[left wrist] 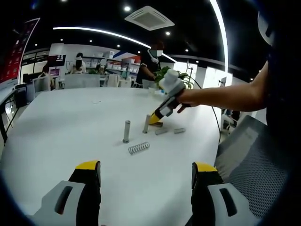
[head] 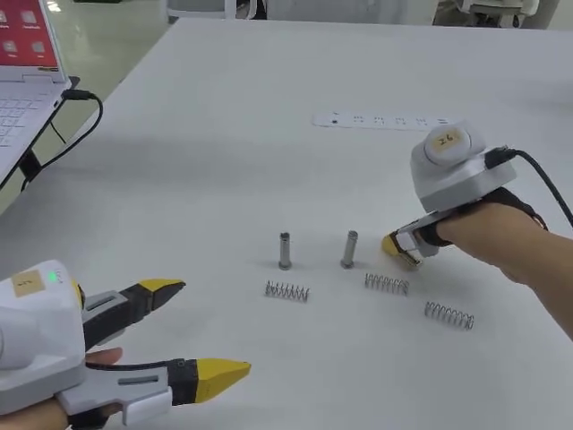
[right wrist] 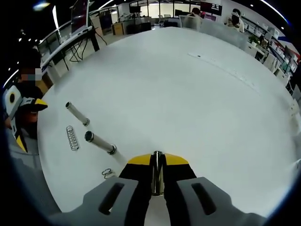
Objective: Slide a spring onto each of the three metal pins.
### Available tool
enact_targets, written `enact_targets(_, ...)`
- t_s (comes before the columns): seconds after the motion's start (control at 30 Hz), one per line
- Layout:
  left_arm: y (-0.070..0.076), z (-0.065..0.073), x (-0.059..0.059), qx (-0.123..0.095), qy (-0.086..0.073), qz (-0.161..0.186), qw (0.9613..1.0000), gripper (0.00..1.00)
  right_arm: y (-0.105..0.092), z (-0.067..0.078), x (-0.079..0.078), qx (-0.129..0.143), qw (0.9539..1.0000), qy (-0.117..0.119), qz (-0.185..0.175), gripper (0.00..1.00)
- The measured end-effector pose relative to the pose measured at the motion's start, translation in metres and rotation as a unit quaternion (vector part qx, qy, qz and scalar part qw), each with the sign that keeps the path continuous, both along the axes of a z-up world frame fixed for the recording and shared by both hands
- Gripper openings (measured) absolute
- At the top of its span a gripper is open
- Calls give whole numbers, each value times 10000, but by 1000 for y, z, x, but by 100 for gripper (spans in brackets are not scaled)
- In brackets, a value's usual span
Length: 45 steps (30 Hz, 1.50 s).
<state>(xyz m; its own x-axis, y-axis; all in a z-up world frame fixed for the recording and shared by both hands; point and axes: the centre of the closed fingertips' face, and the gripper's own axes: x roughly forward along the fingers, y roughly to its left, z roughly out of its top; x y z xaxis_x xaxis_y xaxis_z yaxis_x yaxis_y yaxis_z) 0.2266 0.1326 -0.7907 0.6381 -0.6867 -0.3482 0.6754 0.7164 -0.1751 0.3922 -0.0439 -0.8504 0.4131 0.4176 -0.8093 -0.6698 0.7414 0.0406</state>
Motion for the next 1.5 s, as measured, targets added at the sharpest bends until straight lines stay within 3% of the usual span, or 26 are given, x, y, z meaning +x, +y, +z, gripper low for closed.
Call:
enact_targets(0.7,-3,3,0,-14,-65,-53,10000,76,-11,27,-8,81,9994,-339,-42,5)
enact_targets(1.5,-6,10,-4,5,-153,-97,9998,76,-23,39,-17,159,9985,-507,-143,5)
